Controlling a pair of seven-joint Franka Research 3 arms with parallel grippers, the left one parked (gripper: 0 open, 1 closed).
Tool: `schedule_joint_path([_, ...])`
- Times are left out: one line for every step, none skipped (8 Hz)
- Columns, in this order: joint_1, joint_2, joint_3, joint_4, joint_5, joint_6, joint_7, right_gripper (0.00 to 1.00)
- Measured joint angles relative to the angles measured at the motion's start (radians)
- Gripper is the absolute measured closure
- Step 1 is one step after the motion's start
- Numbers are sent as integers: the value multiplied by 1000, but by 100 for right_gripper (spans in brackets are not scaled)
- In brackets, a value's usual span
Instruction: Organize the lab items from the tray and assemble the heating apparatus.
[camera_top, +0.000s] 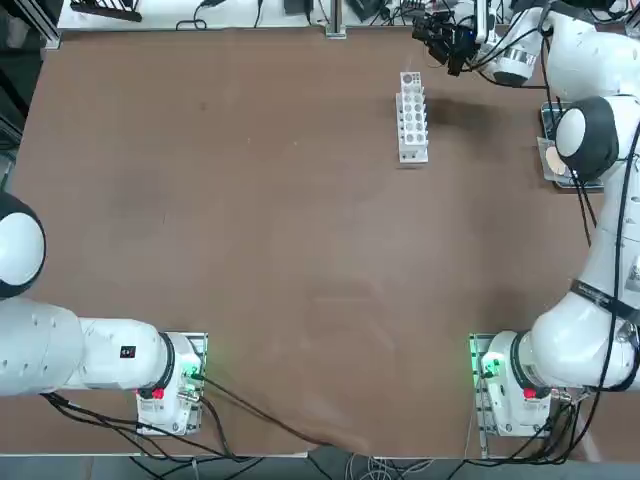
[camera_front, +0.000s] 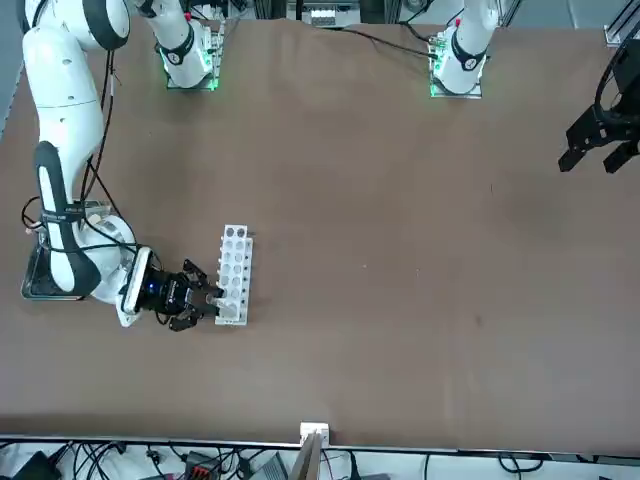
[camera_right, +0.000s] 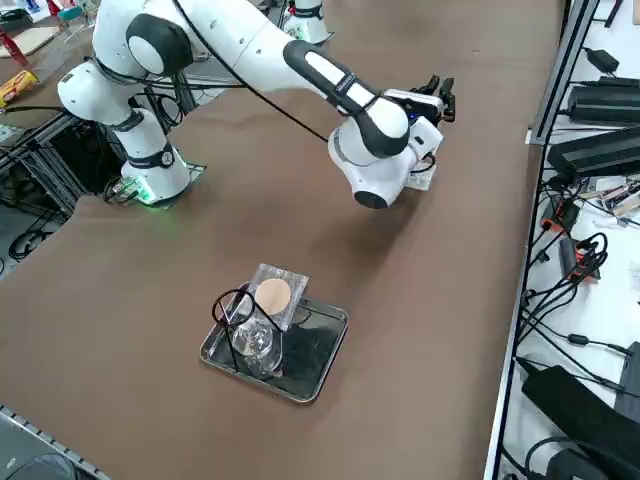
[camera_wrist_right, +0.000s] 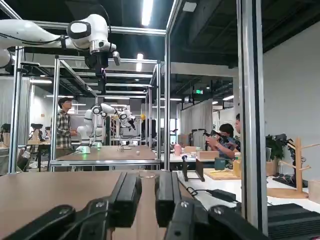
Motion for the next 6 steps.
schedule_joint_path([0,0,0,-2,0,-4,-2,78])
schedule_joint_path([-1,0,0,-3,-2,-5,-3,78])
schedule_joint_path([-4,0,0,-3,-9,-10,-3,78])
schedule_joint_path([-10,0,0,-4,-18,-19,-3,78])
schedule_joint_path([-18,0,-1,-4,-24,-25,-3,78])
schedule_joint_path([-24,0,-1,-5,-29,-28,-3,78])
